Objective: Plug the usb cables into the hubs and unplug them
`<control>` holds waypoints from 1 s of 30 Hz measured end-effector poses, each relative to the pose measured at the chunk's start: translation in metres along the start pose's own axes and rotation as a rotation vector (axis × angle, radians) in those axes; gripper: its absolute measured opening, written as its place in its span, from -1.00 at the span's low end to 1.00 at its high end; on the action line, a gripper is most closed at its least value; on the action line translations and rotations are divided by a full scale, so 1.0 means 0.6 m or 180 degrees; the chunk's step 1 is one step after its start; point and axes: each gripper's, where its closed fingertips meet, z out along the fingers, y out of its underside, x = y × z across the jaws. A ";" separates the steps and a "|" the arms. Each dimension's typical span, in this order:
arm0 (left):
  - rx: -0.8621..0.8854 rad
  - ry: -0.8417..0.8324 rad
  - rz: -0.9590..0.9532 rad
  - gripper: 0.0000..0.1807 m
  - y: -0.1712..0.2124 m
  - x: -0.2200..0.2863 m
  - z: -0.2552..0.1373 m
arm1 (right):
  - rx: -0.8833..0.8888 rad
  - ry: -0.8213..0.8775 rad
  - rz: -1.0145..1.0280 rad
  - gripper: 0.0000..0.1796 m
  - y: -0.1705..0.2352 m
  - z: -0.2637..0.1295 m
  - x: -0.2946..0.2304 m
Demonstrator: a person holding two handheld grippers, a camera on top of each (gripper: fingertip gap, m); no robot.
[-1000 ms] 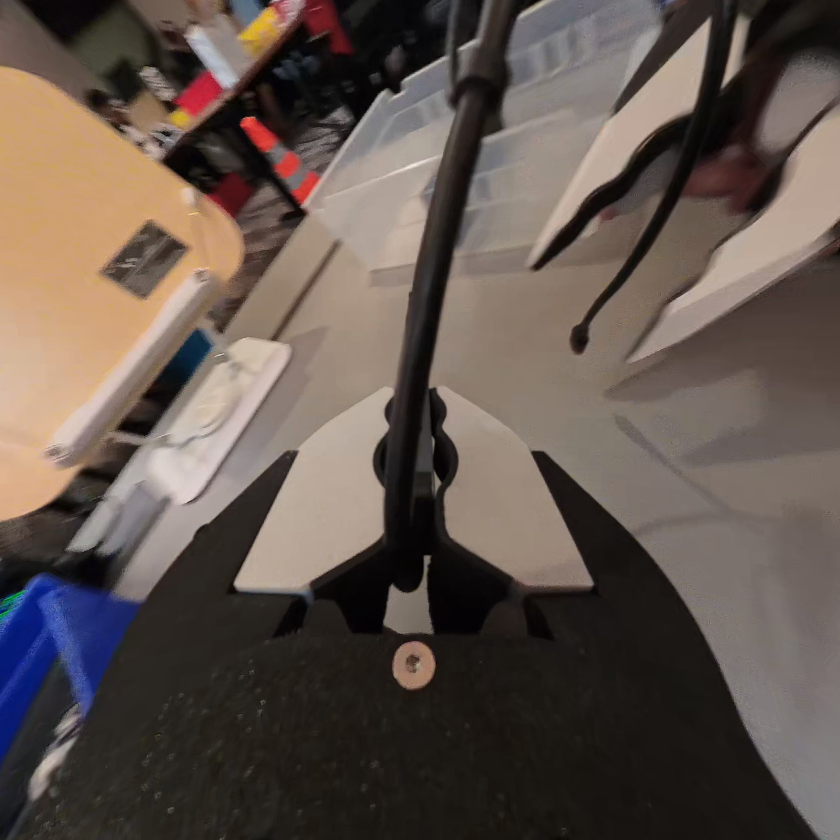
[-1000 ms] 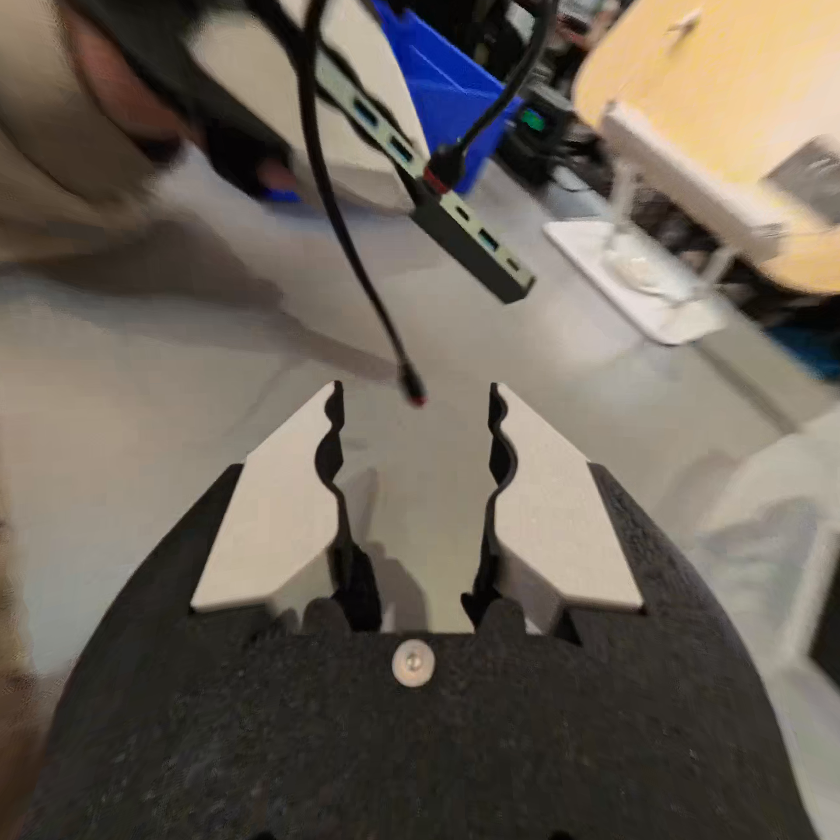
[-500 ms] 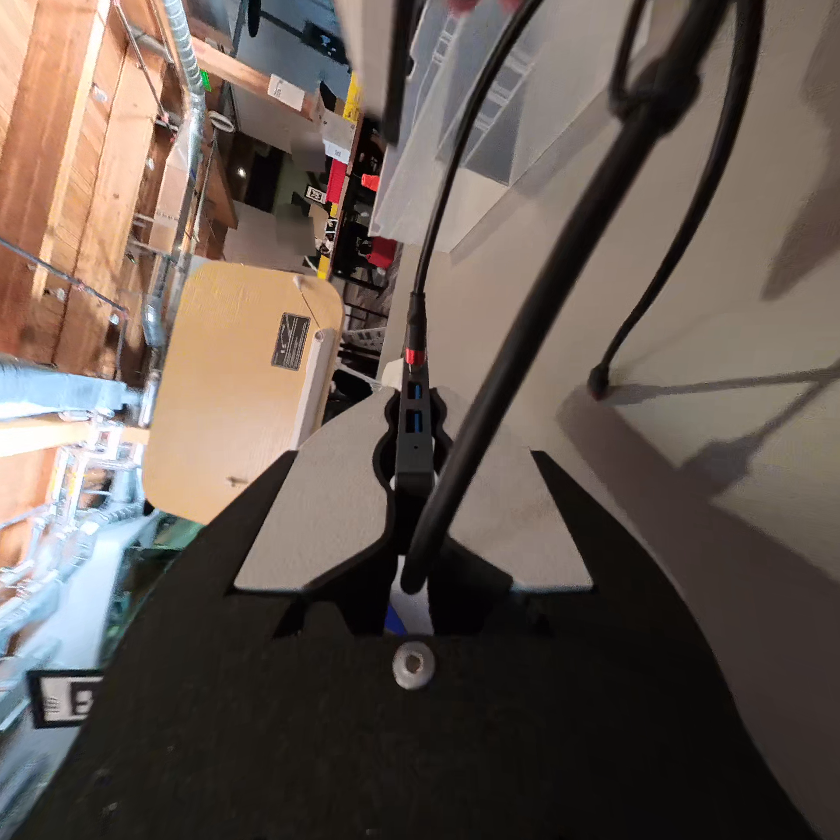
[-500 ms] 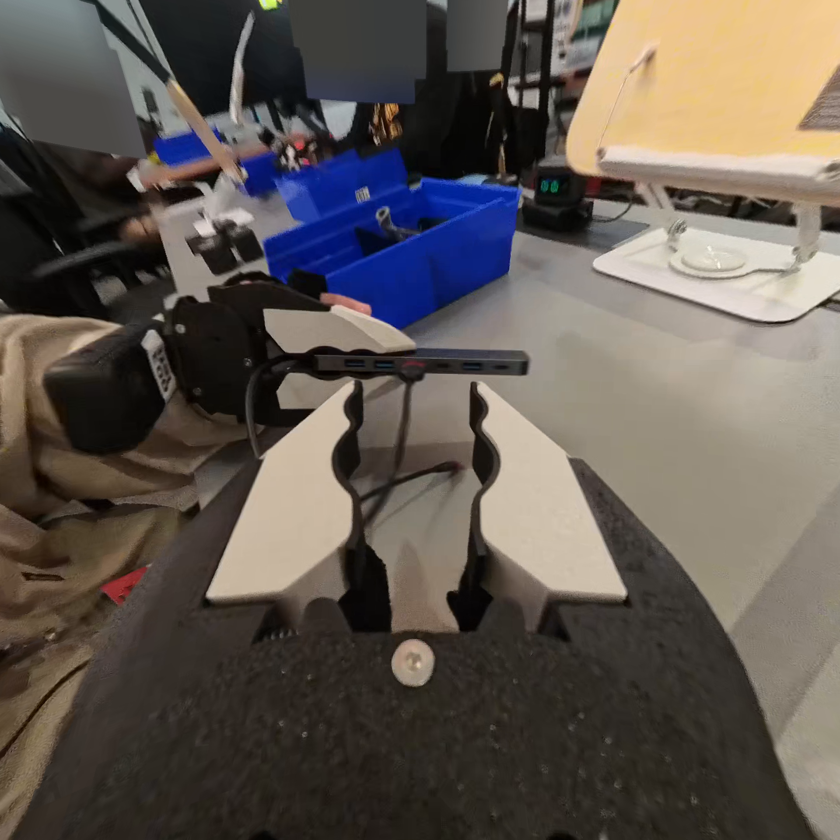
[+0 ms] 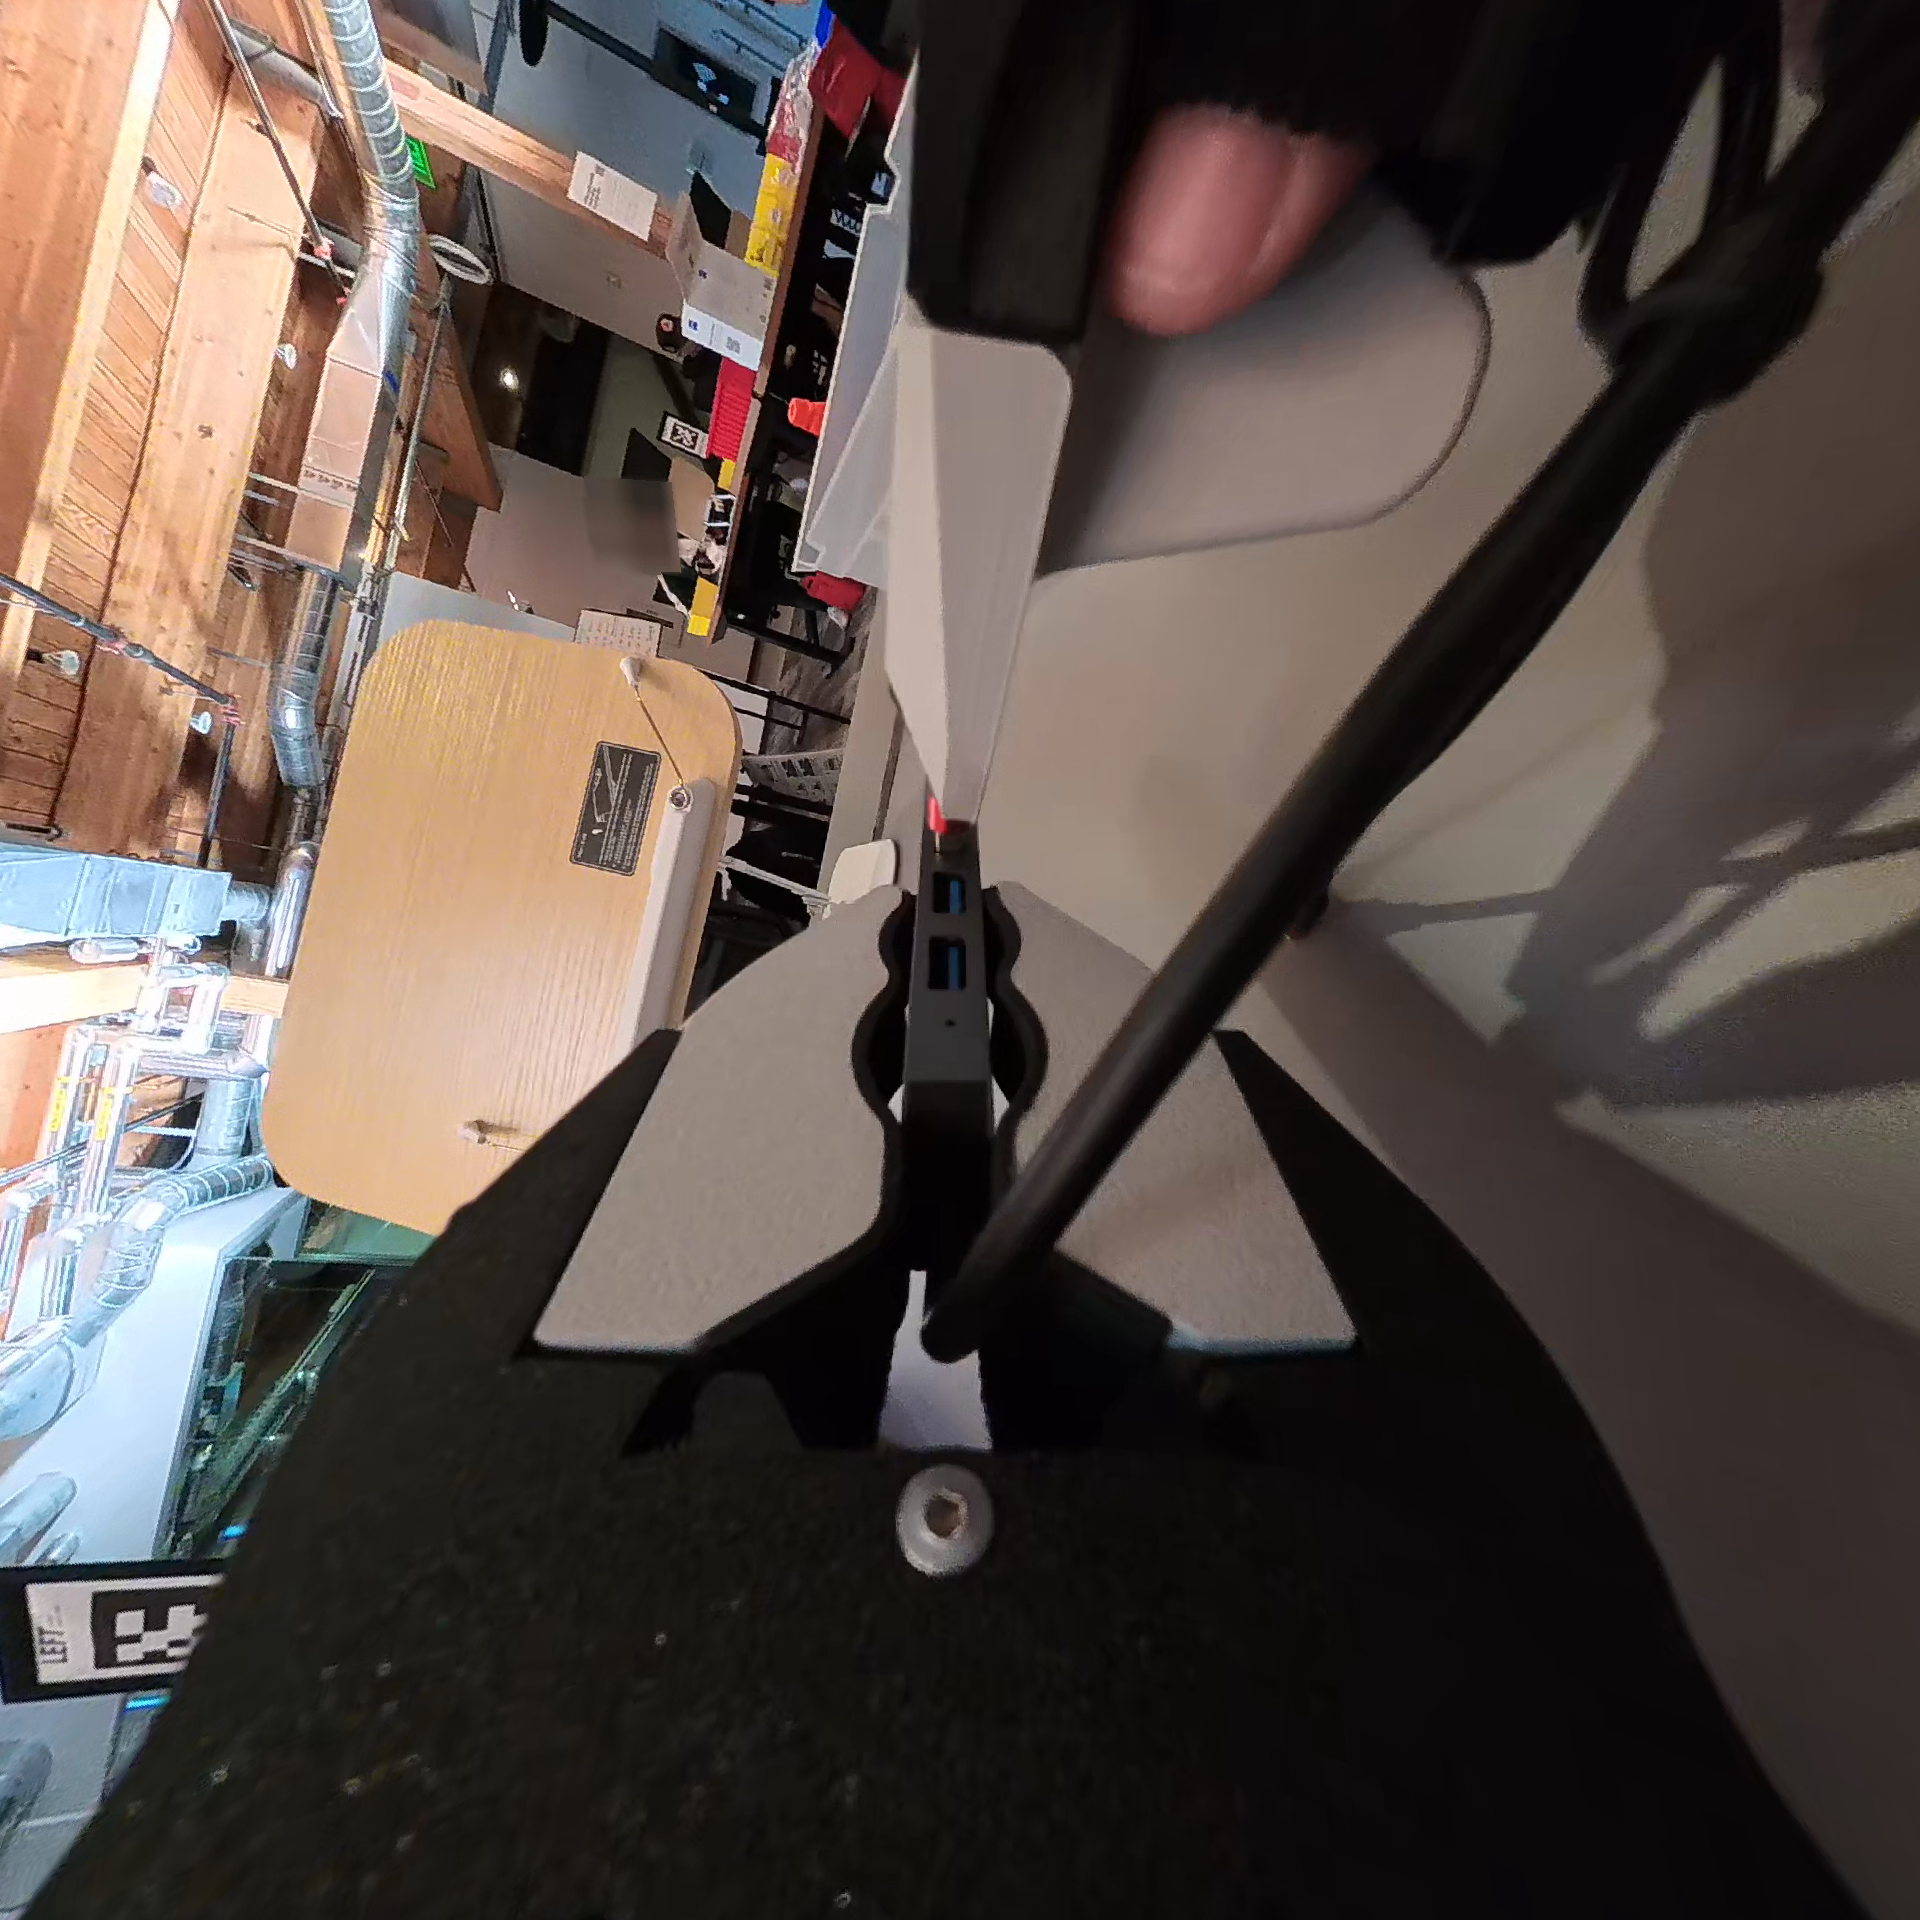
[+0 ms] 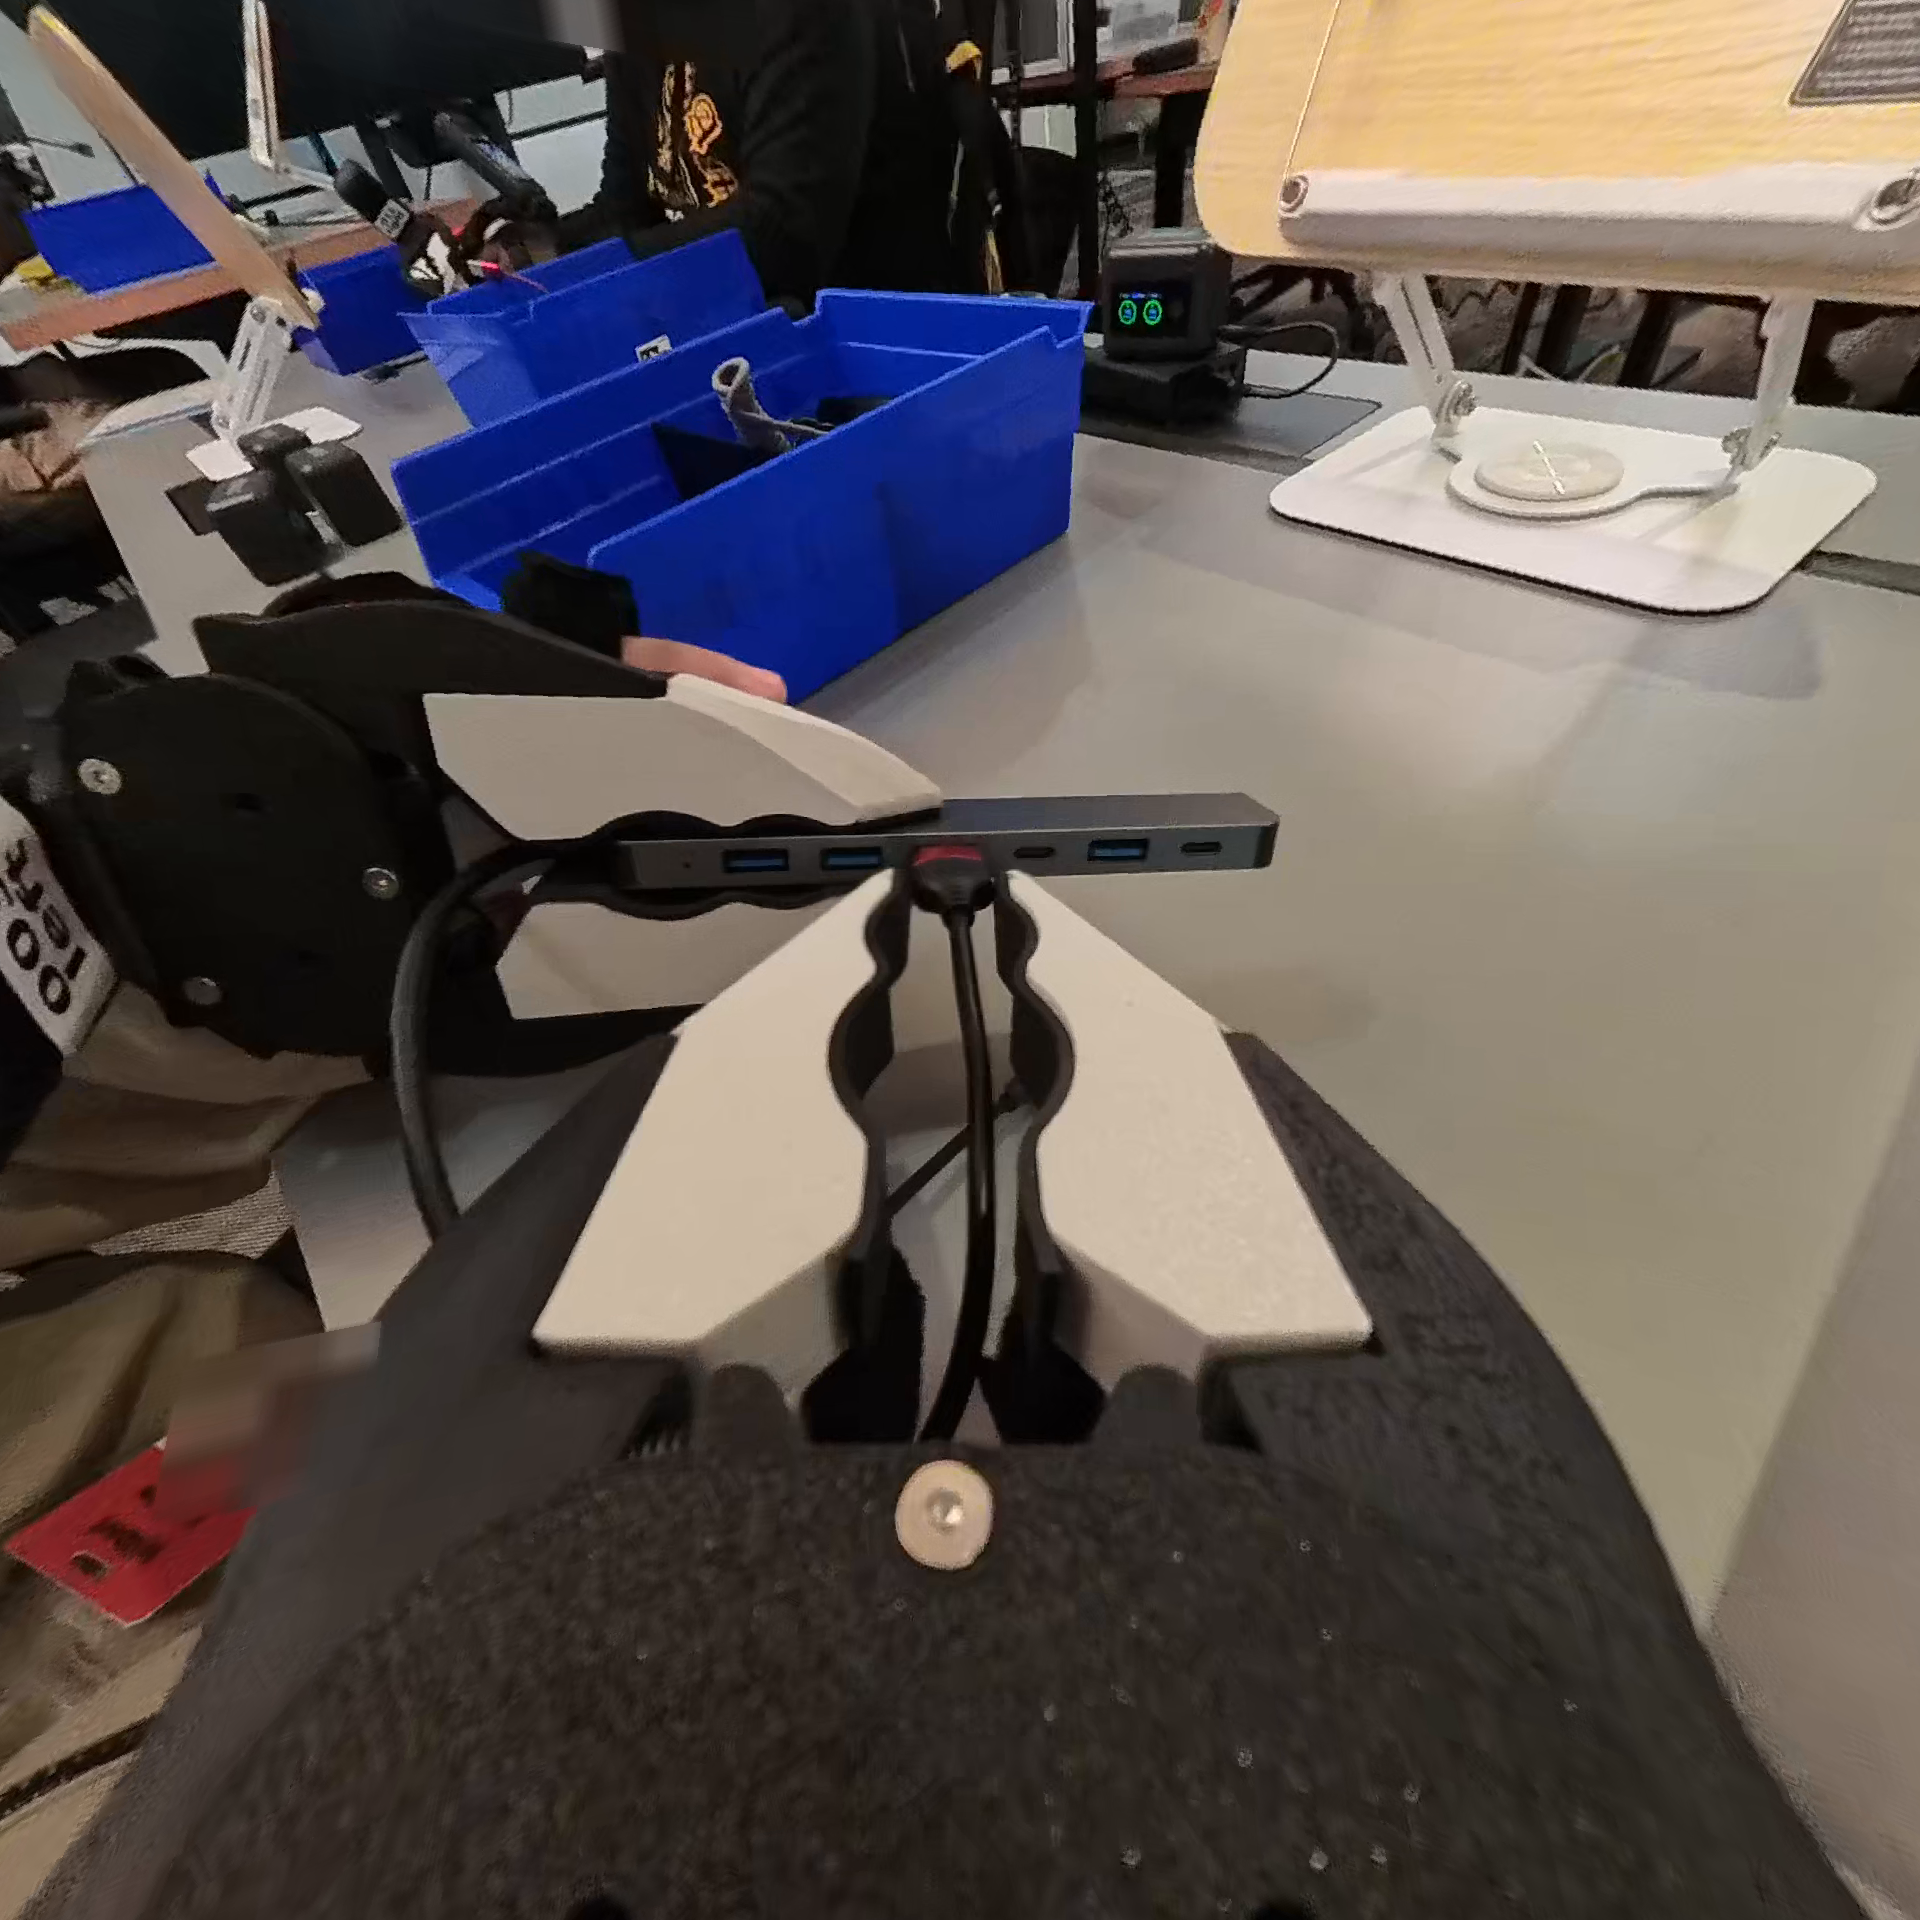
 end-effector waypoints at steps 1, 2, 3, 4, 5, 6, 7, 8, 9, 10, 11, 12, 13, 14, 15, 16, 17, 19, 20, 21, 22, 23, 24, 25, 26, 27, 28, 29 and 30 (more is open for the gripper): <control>-0.0036 -0.0008 -0.0009 -0.88 0.001 0.000 0.001 | -0.0018 0.0001 0.0047 -0.83 0.001 0.001 0.001; -0.0075 -0.0018 -0.0021 -0.88 0.002 0.001 0.003 | -0.0041 0.0015 0.0069 -0.83 0.003 0.001 0.003; -0.0110 -0.0041 -0.0032 -0.88 0.003 -0.001 0.005 | -0.0053 0.0028 0.0060 -0.83 0.003 0.001 0.005; -0.0142 -0.0067 -0.0056 -0.88 0.004 -0.003 0.006 | -0.0058 0.0038 0.0087 -0.84 0.000 0.001 0.006; -0.0167 -0.0083 -0.0113 -0.87 0.003 -0.007 0.007 | -0.0051 0.0038 0.0122 -0.84 -0.003 0.000 0.006; -0.0186 -0.0103 -0.0176 -0.87 0.002 -0.011 0.007 | -0.0006 0.0024 0.0150 -0.84 -0.008 -0.002 0.007; -0.0257 -0.0143 -0.0209 -0.87 0.005 -0.016 0.008 | 0.0023 0.0024 0.0163 -0.84 -0.011 -0.004 0.008; -0.0515 -0.0261 -0.0215 -0.88 0.030 -0.028 0.010 | 0.0069 0.0086 0.0163 -0.84 -0.016 -0.011 0.014; -0.0821 -0.0371 -0.0271 -0.87 0.072 -0.046 0.011 | 0.0146 0.0199 0.0138 -0.84 -0.021 -0.023 0.028; -0.0939 -0.0385 -0.0474 -0.87 0.110 -0.061 0.007 | 0.0202 0.0241 0.0141 -0.84 -0.025 -0.037 0.040; -0.0923 -0.0386 -0.0721 -0.87 0.131 -0.076 0.001 | 0.0227 0.0197 0.0172 -0.84 -0.026 -0.047 0.046; -0.0866 -0.0407 -0.0806 -0.88 0.134 -0.088 -0.005 | 0.0194 0.0167 0.0180 -0.84 -0.022 -0.053 0.051; -0.0848 -0.0431 -0.0759 -0.87 0.128 -0.093 -0.008 | 0.0226 0.0157 0.0168 -0.84 -0.023 -0.057 0.057; -0.0834 -0.0419 -0.0727 -0.87 0.120 -0.090 -0.008 | 0.0263 0.0089 0.0156 -0.84 -0.028 -0.058 0.058; -0.0814 -0.0377 -0.0765 -0.87 0.114 -0.084 -0.006 | 0.0281 0.0059 0.0159 -0.84 -0.033 -0.060 0.062; -0.0801 -0.0340 -0.0819 -0.87 0.112 -0.078 -0.005 | 0.0269 0.0063 0.0159 -0.84 -0.035 -0.063 0.068; -0.0804 -0.0317 -0.0856 -0.87 0.114 -0.074 -0.005 | 0.0282 0.0041 0.0157 -0.84 -0.040 -0.067 0.071; -0.0850 -0.0247 -0.1096 -0.87 0.121 -0.073 -0.007 | 0.0422 -0.0184 0.0113 -0.84 -0.063 -0.081 0.063; -0.0845 -0.0170 -0.1341 -0.88 0.121 -0.070 -0.008 | 0.0468 -0.0189 0.0070 -0.84 -0.080 -0.091 0.067; -0.0806 -0.0078 -0.1625 -0.88 0.119 -0.065 -0.012 | 0.0521 -0.0167 -0.0034 -0.84 -0.103 -0.103 0.075; -0.0762 0.0030 -0.1913 -0.88 0.115 -0.059 -0.017 | 0.0582 -0.0177 -0.0155 -0.84 -0.132 -0.117 0.082; -0.0727 0.0142 -0.2191 -0.88 0.110 -0.051 -0.023 | 0.0649 -0.0179 -0.0246 -0.84 -0.164 -0.133 0.091; -0.0678 0.0244 -0.2454 -0.88 0.105 -0.042 -0.030 | 0.0754 -0.0087 -0.0319 -0.84 -0.202 -0.153 0.108; -0.0618 0.0349 -0.2691 -0.88 0.097 -0.032 -0.038 | 0.0877 0.0003 -0.0406 -0.84 -0.239 -0.173 0.125; -0.0573 0.0454 -0.2896 -0.88 0.090 -0.021 -0.046 | 0.0951 0.0055 -0.0479 -0.84 -0.272 -0.192 0.141; -0.0552 0.0531 -0.3061 -0.88 0.085 -0.011 -0.054 | 0.0952 0.0088 -0.0526 -0.84 -0.295 -0.206 0.158; -0.0543 0.0579 -0.3179 -0.88 0.081 -0.002 -0.062 | 0.0920 0.0139 -0.0538 -0.84 -0.309 -0.218 0.178; -0.0531 0.0616 -0.3250 -0.88 0.078 0.006 -0.070 | 0.0839 0.0223 -0.0545 -0.84 -0.313 -0.227 0.204; -0.0515 0.0644 -0.3278 -0.88 0.074 0.011 -0.076 | 0.0741 0.0389 -0.0587 -0.84 -0.308 -0.233 0.235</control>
